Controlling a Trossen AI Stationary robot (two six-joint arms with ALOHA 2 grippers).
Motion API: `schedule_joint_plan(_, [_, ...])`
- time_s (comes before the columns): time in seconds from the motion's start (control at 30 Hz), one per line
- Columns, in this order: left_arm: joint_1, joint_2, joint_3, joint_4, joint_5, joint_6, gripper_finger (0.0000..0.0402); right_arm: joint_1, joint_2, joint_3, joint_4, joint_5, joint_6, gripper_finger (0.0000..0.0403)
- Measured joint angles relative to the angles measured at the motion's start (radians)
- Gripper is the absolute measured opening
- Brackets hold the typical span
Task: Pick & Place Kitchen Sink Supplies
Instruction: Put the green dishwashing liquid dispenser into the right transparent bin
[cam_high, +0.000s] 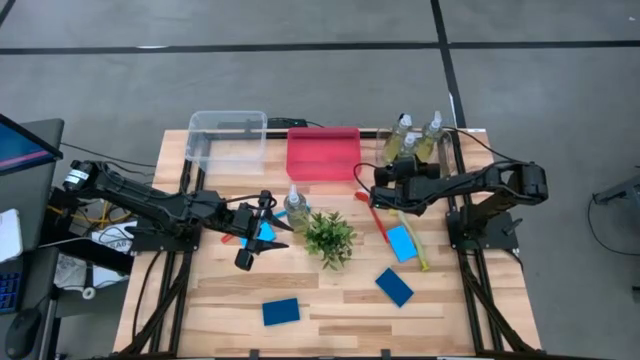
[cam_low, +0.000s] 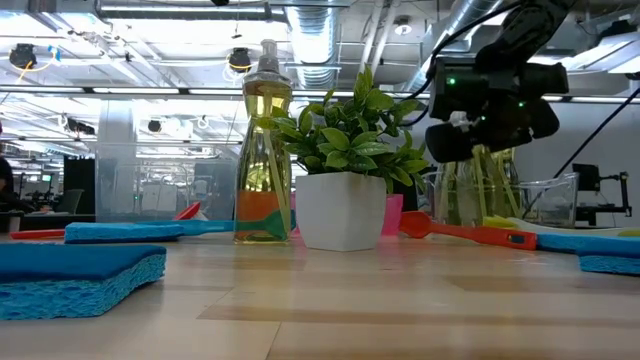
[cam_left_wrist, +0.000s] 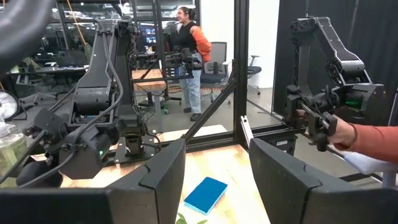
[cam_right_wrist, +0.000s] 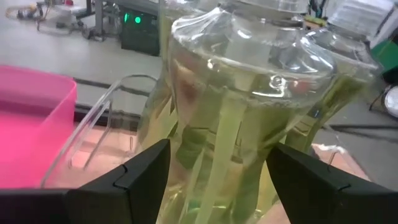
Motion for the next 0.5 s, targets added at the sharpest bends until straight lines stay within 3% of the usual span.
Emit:
schedule_joint_plan(0.1, [0.000, 0.000, 0.000, 0.000, 0.000, 0.000, 0.0181, 0.000, 0.000, 0.000, 0.000, 0.000, -0.053, 0.0256])
schedule_joint_plan(0.5, [0.000, 0.000, 0.000, 0.000, 0.000, 0.000, 0.0181, 0.032, 0.000, 0.000, -0.004, 0.002, -0.021, 0.0256])
